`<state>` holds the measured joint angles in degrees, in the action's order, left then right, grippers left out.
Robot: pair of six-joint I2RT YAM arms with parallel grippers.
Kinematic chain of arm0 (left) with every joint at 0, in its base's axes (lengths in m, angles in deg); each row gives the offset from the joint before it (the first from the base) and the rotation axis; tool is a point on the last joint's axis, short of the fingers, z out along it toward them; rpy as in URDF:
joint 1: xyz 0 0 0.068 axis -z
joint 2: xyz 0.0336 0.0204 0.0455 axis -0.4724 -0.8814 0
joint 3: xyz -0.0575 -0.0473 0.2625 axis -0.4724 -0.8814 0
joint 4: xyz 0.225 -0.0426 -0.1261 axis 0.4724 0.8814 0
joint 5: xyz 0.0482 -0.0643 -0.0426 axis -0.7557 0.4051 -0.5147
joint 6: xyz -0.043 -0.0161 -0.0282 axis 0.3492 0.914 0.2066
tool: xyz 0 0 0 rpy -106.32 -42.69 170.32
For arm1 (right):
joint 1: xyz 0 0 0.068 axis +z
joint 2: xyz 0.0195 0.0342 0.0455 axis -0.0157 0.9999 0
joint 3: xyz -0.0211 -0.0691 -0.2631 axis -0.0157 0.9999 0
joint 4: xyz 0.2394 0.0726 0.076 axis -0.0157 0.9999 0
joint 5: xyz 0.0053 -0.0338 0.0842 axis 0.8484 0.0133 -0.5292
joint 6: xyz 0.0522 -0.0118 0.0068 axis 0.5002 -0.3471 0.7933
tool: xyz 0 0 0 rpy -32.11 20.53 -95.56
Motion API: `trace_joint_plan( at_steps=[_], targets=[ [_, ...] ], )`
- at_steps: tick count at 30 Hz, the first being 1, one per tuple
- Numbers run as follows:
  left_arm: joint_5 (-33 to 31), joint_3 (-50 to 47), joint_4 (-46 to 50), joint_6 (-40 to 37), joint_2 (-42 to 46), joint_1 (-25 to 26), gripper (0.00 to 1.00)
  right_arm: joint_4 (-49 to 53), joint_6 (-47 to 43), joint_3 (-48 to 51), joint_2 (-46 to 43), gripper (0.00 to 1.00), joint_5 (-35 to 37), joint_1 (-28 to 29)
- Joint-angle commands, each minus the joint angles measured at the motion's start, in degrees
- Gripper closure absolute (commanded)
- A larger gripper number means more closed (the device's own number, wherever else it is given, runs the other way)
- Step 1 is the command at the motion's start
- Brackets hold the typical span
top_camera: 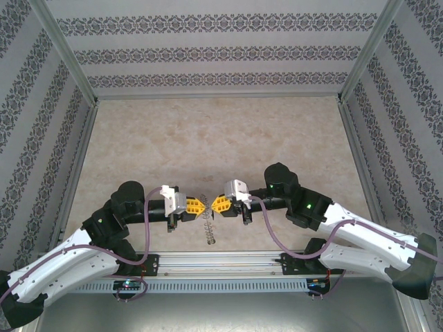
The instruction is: Put the keys on the keyring
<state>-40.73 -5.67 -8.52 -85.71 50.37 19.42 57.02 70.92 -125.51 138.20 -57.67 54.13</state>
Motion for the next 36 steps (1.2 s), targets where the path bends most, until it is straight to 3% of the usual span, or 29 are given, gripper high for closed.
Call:
trace_joint_plan(
  at_steps=[1, 36],
  targets=[
    [0.24, 0.98, -1.47, -0.72, 1.22, 0.20, 1.00, -1.87, 1.12, 0.50, -1.28, 1.00, 0.50, 0.52],
    [-0.78, 0.91, -1.65, -0.96, 1.13, 0.20, 1.00, -2.56, 2.75, 0.41, -0.62, 1.00, -2.75, 0.52]
  ],
)
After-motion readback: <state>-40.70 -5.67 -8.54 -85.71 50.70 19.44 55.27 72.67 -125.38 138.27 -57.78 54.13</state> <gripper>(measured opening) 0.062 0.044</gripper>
